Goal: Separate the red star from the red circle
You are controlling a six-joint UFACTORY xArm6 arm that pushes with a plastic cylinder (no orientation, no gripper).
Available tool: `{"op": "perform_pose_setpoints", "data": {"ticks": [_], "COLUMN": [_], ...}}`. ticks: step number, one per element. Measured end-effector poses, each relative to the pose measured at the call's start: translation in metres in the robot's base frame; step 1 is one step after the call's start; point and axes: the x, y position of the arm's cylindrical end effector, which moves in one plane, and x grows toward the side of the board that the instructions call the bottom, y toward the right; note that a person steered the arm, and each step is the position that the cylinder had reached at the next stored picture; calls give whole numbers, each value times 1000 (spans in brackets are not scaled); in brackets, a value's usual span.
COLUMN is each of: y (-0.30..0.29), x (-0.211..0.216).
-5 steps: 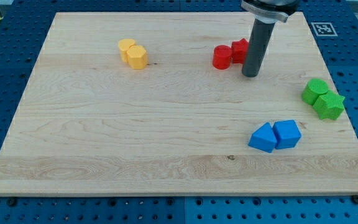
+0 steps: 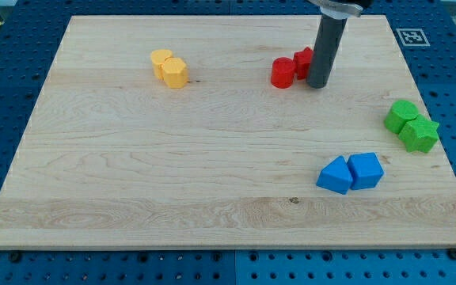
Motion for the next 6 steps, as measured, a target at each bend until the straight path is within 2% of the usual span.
{"op": "perform_pose_setpoints", "data": {"ticks": [6], "y": [0], "x": [-36]}}
